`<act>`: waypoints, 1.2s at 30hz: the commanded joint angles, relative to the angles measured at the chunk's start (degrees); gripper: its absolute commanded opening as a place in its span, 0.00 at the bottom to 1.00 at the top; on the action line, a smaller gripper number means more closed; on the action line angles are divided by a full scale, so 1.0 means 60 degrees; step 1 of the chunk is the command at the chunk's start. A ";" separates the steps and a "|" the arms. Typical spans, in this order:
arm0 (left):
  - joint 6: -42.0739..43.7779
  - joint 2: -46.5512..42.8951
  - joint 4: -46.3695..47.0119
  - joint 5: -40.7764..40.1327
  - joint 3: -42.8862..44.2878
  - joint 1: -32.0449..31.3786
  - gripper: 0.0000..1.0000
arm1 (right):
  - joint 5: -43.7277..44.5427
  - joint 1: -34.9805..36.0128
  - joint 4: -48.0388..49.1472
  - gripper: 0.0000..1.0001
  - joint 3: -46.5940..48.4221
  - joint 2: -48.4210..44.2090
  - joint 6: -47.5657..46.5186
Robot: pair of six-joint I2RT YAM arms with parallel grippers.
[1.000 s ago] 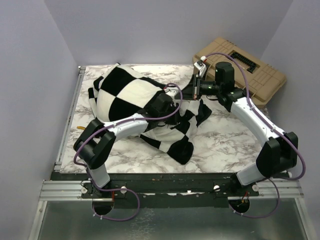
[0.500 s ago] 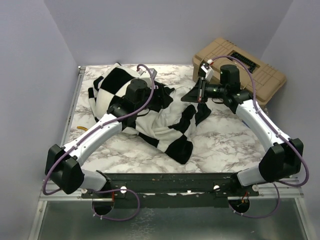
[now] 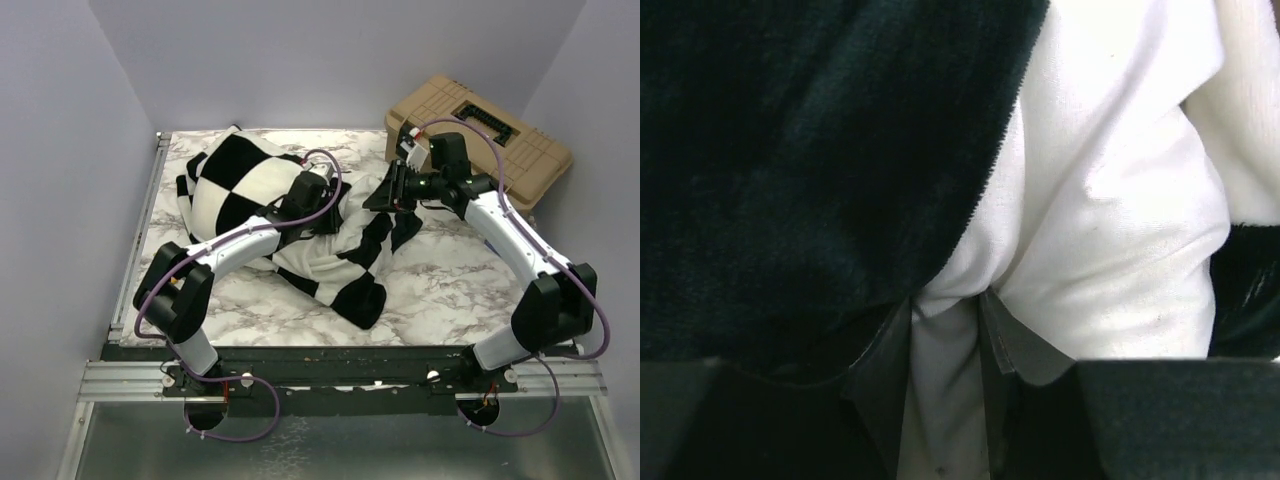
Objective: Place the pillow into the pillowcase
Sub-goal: Stuff the pillow into the pillowcase.
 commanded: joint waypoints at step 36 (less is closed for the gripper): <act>-0.0069 0.1241 -0.0362 0.0622 0.0724 -0.0087 0.44 | 0.0666 -0.0482 0.0764 0.72 -0.3481 -0.0532 0.0205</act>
